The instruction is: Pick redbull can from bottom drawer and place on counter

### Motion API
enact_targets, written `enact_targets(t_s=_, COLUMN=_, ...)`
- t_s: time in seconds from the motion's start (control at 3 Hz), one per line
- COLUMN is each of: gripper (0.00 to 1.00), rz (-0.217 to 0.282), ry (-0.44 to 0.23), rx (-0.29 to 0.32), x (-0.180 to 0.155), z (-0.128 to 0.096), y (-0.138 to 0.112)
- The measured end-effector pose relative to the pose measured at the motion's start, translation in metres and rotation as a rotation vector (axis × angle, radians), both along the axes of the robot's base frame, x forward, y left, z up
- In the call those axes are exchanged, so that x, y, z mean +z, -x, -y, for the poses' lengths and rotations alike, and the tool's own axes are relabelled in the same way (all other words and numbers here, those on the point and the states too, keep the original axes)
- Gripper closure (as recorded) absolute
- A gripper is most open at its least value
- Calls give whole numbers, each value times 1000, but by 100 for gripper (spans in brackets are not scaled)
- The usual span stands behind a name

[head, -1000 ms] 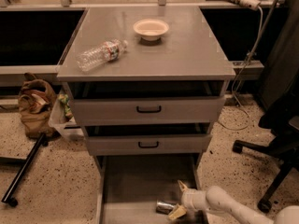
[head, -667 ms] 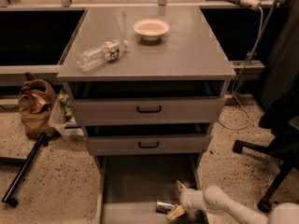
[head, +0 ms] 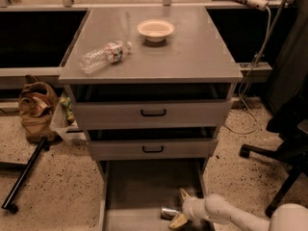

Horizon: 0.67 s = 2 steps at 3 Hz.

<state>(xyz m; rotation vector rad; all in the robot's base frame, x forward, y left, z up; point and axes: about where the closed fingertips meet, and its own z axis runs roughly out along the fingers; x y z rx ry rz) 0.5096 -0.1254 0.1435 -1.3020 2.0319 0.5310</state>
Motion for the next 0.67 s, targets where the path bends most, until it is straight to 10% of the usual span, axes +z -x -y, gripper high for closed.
enact_targets(t_s=0.67, gripper=0, rz=11, ry=76, rx=-54, x=-14, z=1, y=-1)
